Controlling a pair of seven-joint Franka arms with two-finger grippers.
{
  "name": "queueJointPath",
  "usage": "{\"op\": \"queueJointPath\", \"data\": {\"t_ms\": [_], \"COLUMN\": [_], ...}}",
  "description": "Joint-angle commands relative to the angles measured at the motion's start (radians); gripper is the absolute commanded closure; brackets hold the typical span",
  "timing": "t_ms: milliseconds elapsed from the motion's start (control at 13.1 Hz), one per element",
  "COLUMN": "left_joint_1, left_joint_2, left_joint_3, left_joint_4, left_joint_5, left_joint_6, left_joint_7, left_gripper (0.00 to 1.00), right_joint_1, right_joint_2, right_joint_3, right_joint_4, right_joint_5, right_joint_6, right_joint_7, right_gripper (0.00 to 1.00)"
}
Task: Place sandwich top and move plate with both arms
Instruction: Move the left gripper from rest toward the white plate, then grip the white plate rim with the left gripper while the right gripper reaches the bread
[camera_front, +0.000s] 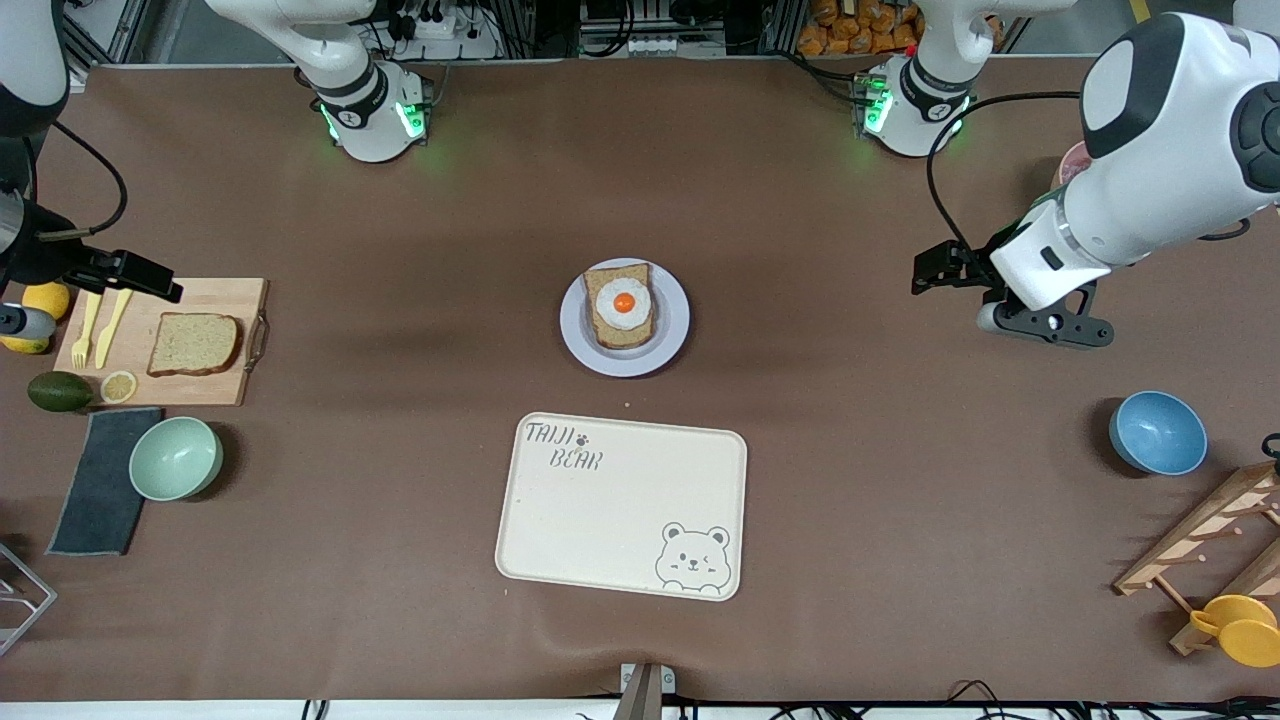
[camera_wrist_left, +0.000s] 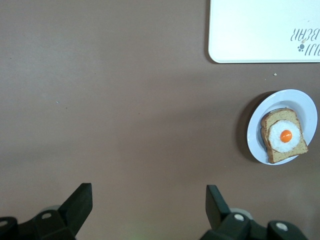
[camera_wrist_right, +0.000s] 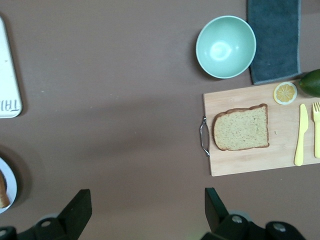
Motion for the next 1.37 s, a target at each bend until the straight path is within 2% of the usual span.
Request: {"op": "queueJointPath", "data": {"t_ms": [0,228,381,609,913,1142,1294], "left_joint_1": [0.001,0.001,-0.009,-0.046,-0.114,-0.181,-0.193], "left_joint_2": [-0.01,-0.008,0.004,0.051,0.075,0.096,0.134], "left_joint_3": [-0.004,-0.004,-0.004,-0.004,-0.004,-0.006,-0.018], "left_joint_4": [-0.036,-0.094,-0.123,-0.125,-0.166,-0.223,-0.22], "left_joint_5": [-0.04,-0.136,-0.194,-0.228,-0.279,-0.32,-0.386], "left_joint_6": [0.043,0.112,0.152,0.178,0.261,0.388,0.408], "left_joint_7": [-0.013,-0.013,-0.011,-0.002,0.0,0.009,0.035], "left_gripper": [0.0,0.0,0.0,0.0,0.0,0.0,0.0], "right_joint_1": [-0.007,-0.006,-0.003,-0.019,-0.084,-0.127,-0.168], "right_joint_2": [-0.007,0.013,0.054,0.092,0.126,0.189,0.246], "right_joint_3": [-0.078,-0.173,-0.258,-0.313,-0.315,-0.315,-0.315], "right_joint_4": [-0.076,-0.101,-0.103,-0.106,-0.236,-0.233,-0.231], "right_joint_5": [0.025,0.048,0.055,0.071,0.109,0.147,0.198], "right_joint_6": [0.054,0.079,0.104,0.137,0.362,0.386,0.429], "right_joint_7": [-0.104,-0.18,-0.287,-0.411,-0.595,-0.655,-0.761], "right_gripper": [0.0,0.0,0.0,0.0,0.0,0.0,0.0]}}
